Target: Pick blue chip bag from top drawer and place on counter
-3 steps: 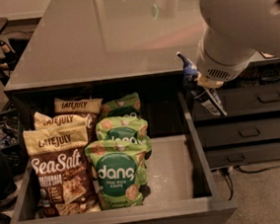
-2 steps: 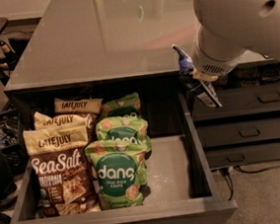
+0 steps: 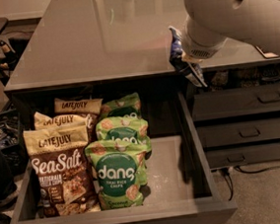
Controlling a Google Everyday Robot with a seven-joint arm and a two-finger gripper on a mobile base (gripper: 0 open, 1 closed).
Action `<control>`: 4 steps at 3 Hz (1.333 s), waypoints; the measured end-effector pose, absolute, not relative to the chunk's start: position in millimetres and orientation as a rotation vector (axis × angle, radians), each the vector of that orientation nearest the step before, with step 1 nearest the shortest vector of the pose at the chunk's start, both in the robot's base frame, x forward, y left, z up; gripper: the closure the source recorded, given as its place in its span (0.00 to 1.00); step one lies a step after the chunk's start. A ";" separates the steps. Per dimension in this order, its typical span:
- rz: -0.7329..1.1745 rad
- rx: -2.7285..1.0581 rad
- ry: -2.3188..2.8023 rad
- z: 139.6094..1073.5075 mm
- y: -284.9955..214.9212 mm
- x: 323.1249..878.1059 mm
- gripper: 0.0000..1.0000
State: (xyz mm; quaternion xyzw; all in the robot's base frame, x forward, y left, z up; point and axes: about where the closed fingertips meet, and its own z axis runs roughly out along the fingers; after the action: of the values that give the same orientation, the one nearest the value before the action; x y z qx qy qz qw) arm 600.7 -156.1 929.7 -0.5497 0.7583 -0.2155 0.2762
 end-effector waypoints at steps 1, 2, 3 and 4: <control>-0.534 -1.481 2.028 915.1 -152.5 613.9 1.00; -0.560 -1.484 1.990 927.6 -148.4 617.7 1.00; -0.600 -1.504 1.845 965.0 -125.2 625.8 1.00; -0.599 -1.529 1.742 985.8 -102.3 639.5 1.00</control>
Offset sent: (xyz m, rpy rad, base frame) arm 0.0224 0.0104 0.0159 -0.0047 -0.0713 0.0531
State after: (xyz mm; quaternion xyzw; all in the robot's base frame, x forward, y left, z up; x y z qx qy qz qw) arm 639.5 -102.3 985.8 -0.5945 0.6774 -0.2330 0.3652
